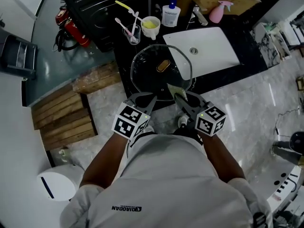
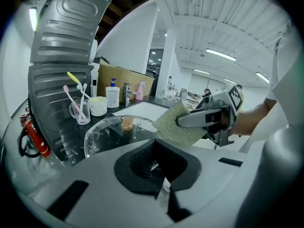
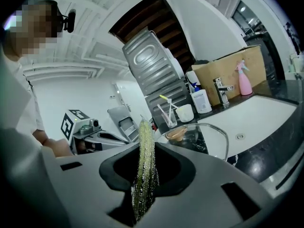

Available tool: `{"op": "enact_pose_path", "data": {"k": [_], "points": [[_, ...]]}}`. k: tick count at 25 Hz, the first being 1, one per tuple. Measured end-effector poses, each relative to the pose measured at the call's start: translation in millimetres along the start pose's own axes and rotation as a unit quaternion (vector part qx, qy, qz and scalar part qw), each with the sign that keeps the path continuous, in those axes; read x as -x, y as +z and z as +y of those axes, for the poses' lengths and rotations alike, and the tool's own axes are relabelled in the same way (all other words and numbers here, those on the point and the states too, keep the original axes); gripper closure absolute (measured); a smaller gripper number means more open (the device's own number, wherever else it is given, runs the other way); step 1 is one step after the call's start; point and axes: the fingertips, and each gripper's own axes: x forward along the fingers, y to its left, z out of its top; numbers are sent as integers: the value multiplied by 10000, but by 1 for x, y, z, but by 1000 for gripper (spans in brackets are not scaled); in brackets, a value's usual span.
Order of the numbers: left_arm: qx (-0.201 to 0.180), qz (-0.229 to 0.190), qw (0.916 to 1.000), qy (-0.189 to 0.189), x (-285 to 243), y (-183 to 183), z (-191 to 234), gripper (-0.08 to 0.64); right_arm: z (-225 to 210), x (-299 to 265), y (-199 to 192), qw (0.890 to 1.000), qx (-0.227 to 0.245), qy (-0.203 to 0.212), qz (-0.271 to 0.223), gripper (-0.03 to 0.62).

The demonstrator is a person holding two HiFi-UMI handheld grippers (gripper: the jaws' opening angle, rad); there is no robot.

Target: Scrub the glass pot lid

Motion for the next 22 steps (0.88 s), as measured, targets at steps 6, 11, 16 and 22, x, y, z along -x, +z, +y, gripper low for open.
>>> {"op": "enact_pose_path", "data": {"k": [6, 11, 16, 22], "points": [[-40, -150, 9995, 257, 8, 1, -22, 545, -1, 16, 1, 10000, 37, 49, 3, 505], [-37, -247, 9976, 646, 10, 2, -47, 545, 0, 35, 11, 9993, -10, 373, -54, 505], [570, -709, 9892, 1153, 4, 16, -77, 545, -6, 73, 12, 9965, 355, 745, 127, 505], [969, -881, 9794, 1536, -11, 17, -130, 545, -20, 128, 4, 9928, 659, 967, 271, 505]]}}
